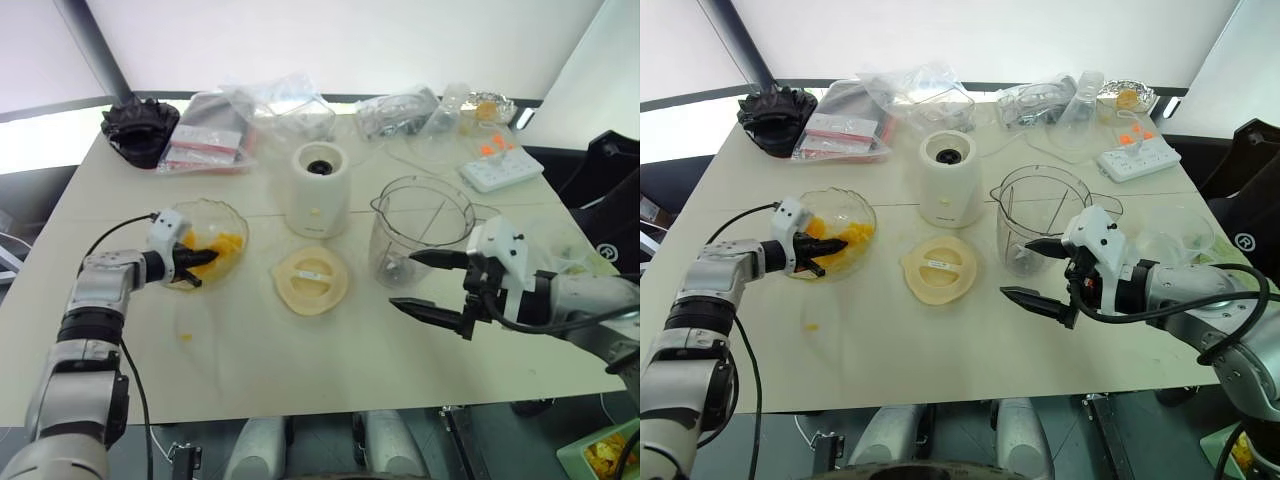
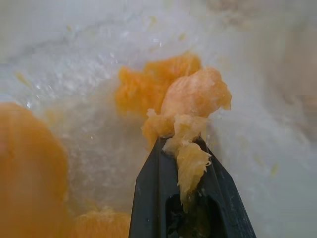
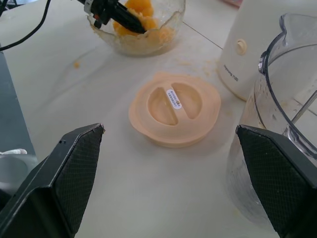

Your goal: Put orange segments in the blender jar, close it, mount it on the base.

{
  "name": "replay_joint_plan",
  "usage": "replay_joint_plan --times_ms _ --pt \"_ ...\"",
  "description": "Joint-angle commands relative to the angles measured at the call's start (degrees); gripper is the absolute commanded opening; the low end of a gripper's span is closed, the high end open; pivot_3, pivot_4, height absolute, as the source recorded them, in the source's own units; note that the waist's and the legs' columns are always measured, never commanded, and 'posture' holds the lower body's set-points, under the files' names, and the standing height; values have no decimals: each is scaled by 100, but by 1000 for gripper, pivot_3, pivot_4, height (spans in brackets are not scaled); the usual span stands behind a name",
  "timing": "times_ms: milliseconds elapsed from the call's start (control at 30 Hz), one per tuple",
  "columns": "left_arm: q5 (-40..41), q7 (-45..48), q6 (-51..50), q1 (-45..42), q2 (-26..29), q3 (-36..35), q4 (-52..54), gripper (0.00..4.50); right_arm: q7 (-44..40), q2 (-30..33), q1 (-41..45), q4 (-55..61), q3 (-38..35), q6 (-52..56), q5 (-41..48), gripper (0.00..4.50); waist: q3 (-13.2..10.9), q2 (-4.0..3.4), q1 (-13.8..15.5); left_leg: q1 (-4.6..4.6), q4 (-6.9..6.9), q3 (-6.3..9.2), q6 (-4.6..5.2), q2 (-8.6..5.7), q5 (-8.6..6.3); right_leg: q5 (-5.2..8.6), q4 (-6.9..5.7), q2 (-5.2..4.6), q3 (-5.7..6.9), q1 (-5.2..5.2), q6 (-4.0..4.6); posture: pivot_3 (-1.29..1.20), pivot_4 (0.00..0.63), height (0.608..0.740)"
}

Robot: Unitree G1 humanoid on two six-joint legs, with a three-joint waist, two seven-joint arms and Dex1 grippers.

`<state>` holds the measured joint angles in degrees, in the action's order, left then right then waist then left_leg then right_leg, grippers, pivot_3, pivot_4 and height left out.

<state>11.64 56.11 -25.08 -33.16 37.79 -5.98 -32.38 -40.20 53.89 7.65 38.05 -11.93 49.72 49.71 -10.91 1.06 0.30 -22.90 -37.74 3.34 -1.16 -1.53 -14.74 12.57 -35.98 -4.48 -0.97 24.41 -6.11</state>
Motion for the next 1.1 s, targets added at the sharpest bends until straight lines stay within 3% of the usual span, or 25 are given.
replay_joint_plan --times_ms 33,333,533,667,800,1100 --pt "366 -109 -237 -5 240 -451 662 18 -32 -20 110 66 18 -65 -14 4500 0 0 5 1 0 0 0 0 0 0 -1 0 0 0 0 0 150 740" --pt "1117 -181 -1207 -423 286 -628 2108 18 -230 -12 283 -108 149 -114 -136 4500 0 0 45 -18 -19 7 0 -5 0 0 2 -1 5 0 1 0 150 740" --pt "1377 -62 -1476 -1056 204 -298 2627 18 -256 70 48 37 -37 77 29 4500 0 0 33 -20 -19 2 0 -9 0 1 1 0 10 0 0 0 150 740" --pt "1316 286 -1107 -2019 -265 204 2152 18 -202 163 -234 260 -427 347 423 4500 -1 2 64 -31 -30 7 0 -16 0 2 -1 -1 16 0 -1 0 150 740" --pt "1026 622 -286 -3099 -1224 793 1140 18 -31 194 -453 506 -709 493 671 4500 -2 5 78 -38 -38 15 0 -49 0 5 0 -11 19 -4 -7 0 150 740" --pt "470 1219 1114 -4378 -2857 1317 -1338 18 540 59 -848 887 -934 520 784 4500 -3 5 28 -38 -39 3 12 -57 -6 -2 7 -15 7 -1 -29 0 150 740"
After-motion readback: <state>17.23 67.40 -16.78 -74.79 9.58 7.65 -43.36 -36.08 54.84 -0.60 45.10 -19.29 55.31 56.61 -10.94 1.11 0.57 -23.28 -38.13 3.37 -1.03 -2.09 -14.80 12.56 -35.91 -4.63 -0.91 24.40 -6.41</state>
